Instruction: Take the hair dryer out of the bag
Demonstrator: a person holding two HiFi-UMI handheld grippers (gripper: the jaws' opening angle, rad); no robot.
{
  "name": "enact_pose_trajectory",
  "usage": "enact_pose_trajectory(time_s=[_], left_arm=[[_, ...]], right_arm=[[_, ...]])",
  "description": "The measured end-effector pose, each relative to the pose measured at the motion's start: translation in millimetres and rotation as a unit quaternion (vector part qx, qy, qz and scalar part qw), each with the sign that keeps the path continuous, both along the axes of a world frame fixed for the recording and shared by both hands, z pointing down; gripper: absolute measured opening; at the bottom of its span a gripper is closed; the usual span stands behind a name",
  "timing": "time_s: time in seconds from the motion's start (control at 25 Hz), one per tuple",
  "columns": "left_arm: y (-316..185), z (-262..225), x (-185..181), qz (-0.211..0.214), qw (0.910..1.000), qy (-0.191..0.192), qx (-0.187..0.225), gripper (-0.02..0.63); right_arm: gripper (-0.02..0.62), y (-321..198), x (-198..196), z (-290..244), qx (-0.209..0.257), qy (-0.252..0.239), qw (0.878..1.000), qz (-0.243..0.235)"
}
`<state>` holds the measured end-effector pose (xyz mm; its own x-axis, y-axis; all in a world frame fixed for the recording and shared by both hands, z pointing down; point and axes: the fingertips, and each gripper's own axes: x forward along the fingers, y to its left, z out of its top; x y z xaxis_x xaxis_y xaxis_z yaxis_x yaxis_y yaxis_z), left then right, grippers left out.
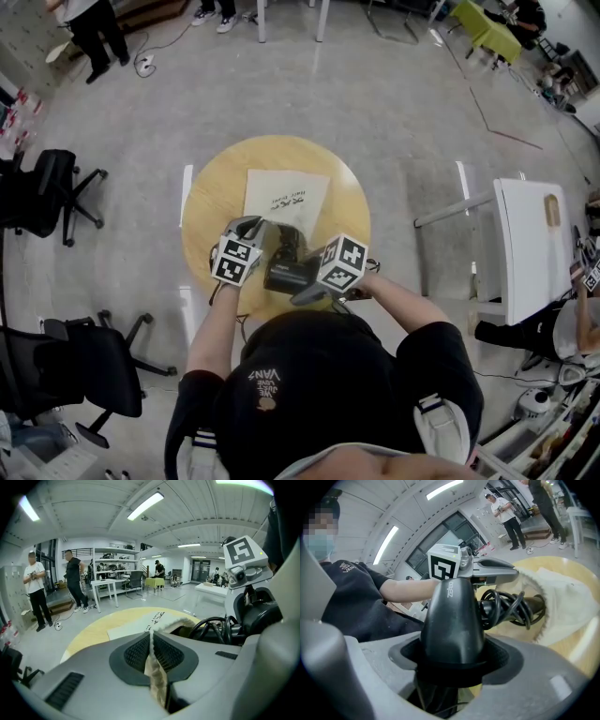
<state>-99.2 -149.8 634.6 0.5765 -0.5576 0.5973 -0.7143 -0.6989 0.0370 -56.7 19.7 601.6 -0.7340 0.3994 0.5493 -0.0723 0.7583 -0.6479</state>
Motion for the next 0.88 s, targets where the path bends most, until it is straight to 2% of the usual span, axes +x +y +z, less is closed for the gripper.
enact_pose_trajectory(time_s=[0.4, 0.88], left_arm=[[0, 12, 4, 0.002, 0.9999, -0.014, -0.008, 0.032], [-1, 25, 0, -0.006, 0.9998, -0.014, -0.014, 0.032]], right_arm=[[0.354, 18, 5, -7, 0.002, -0.010, 0.999, 0.038], [0.354, 49, 6, -19, -0.007, -0.028, 0.998, 0.053]])
